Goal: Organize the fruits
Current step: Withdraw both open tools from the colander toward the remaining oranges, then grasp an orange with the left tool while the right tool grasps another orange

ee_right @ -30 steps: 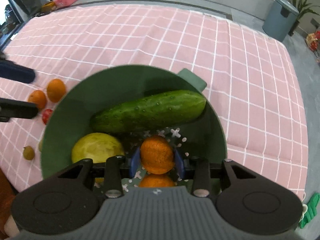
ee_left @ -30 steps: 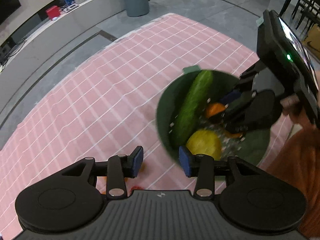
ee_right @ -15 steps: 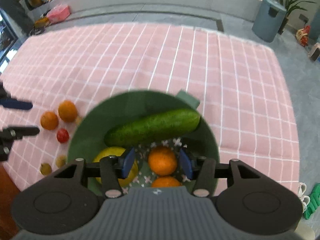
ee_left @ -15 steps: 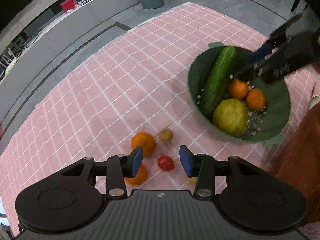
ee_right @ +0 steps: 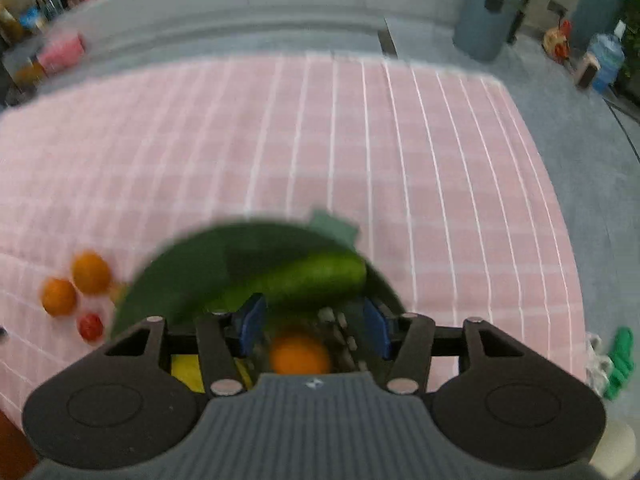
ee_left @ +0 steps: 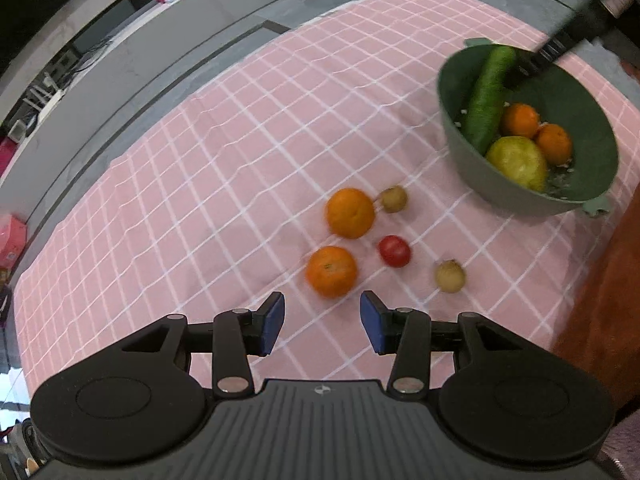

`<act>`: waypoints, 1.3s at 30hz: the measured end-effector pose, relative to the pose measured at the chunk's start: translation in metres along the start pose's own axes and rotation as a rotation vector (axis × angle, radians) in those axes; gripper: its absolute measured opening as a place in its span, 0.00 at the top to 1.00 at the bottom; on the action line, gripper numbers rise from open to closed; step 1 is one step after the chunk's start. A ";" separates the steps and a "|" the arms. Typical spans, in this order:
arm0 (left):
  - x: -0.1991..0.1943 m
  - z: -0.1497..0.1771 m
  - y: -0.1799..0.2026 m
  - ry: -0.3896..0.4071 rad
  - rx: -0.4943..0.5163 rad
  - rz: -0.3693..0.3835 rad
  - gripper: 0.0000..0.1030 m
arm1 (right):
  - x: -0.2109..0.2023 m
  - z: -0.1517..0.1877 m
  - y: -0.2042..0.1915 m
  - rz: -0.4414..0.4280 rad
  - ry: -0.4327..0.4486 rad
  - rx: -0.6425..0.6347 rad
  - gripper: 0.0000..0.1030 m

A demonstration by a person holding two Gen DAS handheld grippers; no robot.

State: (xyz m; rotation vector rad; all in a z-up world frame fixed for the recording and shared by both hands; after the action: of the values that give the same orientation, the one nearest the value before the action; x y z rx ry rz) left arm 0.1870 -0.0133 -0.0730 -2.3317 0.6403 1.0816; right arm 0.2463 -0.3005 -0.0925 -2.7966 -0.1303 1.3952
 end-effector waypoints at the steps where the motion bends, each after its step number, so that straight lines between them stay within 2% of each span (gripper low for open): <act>1: -0.001 0.001 -0.003 0.004 -0.011 -0.007 0.49 | 0.001 0.005 0.001 0.003 -0.013 0.002 0.50; 5: -0.006 0.004 -0.013 0.027 -0.063 0.020 0.49 | -0.011 0.015 -0.004 -0.020 -0.007 0.001 0.50; 9: -0.017 0.009 -0.017 0.066 -0.062 0.030 0.49 | -0.036 0.022 -0.033 -0.089 0.021 -0.025 0.50; 14: -0.026 0.013 -0.023 0.119 -0.074 0.045 0.49 | -0.076 0.027 -0.083 -0.246 0.147 -0.081 0.50; 19: -0.029 0.025 -0.022 0.137 -0.073 0.063 0.49 | -0.095 0.041 -0.128 -0.339 0.229 -0.102 0.51; 22: -0.028 0.031 -0.022 0.156 -0.078 0.056 0.49 | -0.088 0.050 -0.150 -0.368 0.262 -0.155 0.60; 24: -0.025 0.032 -0.023 0.167 -0.095 0.067 0.49 | -0.076 0.052 -0.163 -0.383 0.251 -0.196 0.68; 26: -0.021 0.033 -0.023 0.174 -0.111 0.087 0.49 | -0.067 0.051 -0.168 -0.390 0.240 -0.233 0.70; 30: -0.008 0.032 -0.020 0.171 -0.097 0.118 0.49 | -0.049 0.043 -0.182 -0.385 0.217 -0.344 0.70; 34: 0.015 0.032 -0.020 0.156 -0.116 0.151 0.45 | -0.032 0.038 -0.192 -0.380 0.212 -0.479 0.70; 39: 0.043 0.034 -0.020 0.118 -0.122 0.146 0.42 | -0.004 0.031 -0.196 -0.377 0.182 -0.628 0.64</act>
State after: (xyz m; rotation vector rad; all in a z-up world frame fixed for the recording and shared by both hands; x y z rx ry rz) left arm 0.2046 0.0139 -0.1220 -2.5012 0.8211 1.0789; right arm 0.2057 -0.1060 -0.0980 -3.0862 -1.2111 1.1463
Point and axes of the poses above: each gripper's, at about its wrist camera, not at the fingertips, and x roughly the way its jaws point, y to its right, z to its underside, the point moved 3 cm from there along x, roughly the way its jaws point, and after that the axes turned 15 degrees about y, right-handed, at the moved point
